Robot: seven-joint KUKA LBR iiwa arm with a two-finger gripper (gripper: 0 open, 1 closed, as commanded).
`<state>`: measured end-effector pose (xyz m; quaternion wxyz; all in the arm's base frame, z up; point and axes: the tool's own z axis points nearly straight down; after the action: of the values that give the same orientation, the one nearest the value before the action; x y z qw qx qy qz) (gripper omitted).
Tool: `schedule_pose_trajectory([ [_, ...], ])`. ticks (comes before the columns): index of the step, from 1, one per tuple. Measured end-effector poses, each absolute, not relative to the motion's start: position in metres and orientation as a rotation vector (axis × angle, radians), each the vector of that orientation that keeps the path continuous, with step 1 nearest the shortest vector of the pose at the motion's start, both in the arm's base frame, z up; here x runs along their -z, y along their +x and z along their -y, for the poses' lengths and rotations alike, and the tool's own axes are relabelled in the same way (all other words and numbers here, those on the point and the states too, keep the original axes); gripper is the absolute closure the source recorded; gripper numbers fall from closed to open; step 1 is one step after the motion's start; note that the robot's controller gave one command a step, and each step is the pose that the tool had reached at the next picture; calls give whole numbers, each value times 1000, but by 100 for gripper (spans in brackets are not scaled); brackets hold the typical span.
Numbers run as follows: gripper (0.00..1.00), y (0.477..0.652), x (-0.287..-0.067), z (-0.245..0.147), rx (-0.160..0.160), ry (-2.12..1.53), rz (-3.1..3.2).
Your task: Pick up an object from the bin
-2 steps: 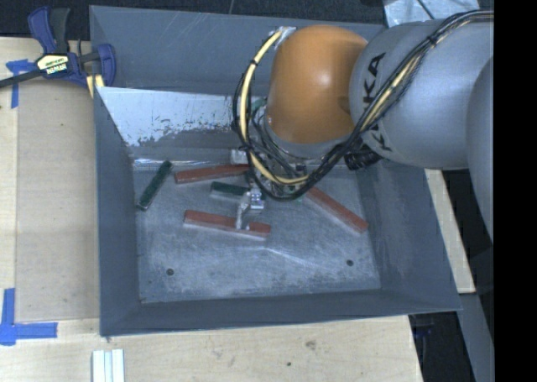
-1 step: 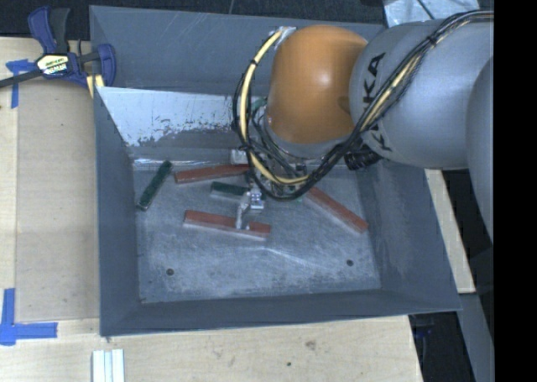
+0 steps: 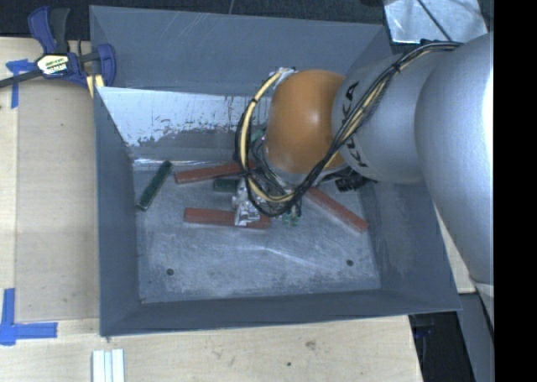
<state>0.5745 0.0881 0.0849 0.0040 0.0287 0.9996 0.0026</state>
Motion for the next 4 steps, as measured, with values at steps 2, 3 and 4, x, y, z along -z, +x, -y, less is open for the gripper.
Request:
schedule_pose_trajectory([
  [2,0,593,-172,-69,-1,100,-3140],
  [3,0,605,-217,-61,-2,105,-3128],
  [4,0,604,-161,-65,-3,161,-3127],
])
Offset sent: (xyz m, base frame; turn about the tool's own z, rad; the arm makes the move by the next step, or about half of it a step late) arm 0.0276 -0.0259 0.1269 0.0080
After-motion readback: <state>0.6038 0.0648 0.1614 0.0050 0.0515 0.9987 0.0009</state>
